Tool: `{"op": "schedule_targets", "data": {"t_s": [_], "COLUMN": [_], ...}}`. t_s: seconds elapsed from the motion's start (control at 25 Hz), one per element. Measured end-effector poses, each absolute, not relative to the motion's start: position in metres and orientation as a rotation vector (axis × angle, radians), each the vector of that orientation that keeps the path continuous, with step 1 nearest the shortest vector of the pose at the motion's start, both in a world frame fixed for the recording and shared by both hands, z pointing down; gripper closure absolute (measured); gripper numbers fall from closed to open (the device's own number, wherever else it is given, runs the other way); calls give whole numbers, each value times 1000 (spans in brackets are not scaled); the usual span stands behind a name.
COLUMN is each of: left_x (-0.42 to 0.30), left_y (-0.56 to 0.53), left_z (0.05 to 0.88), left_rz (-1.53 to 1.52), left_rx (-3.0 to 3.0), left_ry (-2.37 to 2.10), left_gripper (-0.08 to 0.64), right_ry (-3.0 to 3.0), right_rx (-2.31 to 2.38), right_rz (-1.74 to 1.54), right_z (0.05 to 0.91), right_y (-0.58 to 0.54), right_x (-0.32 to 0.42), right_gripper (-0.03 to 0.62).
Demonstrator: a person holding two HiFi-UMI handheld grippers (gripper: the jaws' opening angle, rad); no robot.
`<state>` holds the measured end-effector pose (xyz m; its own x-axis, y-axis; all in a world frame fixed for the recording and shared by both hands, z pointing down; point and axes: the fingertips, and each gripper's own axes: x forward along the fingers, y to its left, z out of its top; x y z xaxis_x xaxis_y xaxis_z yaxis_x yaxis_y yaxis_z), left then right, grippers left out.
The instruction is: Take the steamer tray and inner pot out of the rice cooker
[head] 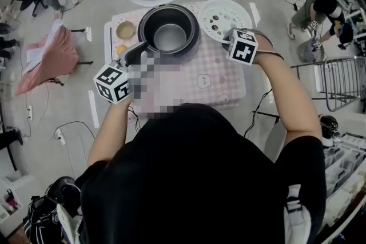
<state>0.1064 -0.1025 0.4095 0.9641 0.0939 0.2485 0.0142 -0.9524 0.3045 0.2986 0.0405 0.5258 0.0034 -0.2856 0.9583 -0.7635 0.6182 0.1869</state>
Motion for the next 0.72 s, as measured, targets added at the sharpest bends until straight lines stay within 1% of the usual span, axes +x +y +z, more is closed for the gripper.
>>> {"op": "schedule_targets", "data": {"t_s": [0.36,0.72], "left_x": [126,127], "left_y": [-84,-82], "left_z": [411,426], "left_rz": [409,464], "left_rx": [2808,2790], "left_ry": [162,171], "left_gripper": [302,302], "right_ry": [-1561,-1579], "right_rx": [939,936], "right_rz": [565,664], "right_z": [546,587], "right_y": [80,104], "right_x": [306,298], "right_gripper": [557,557]}}
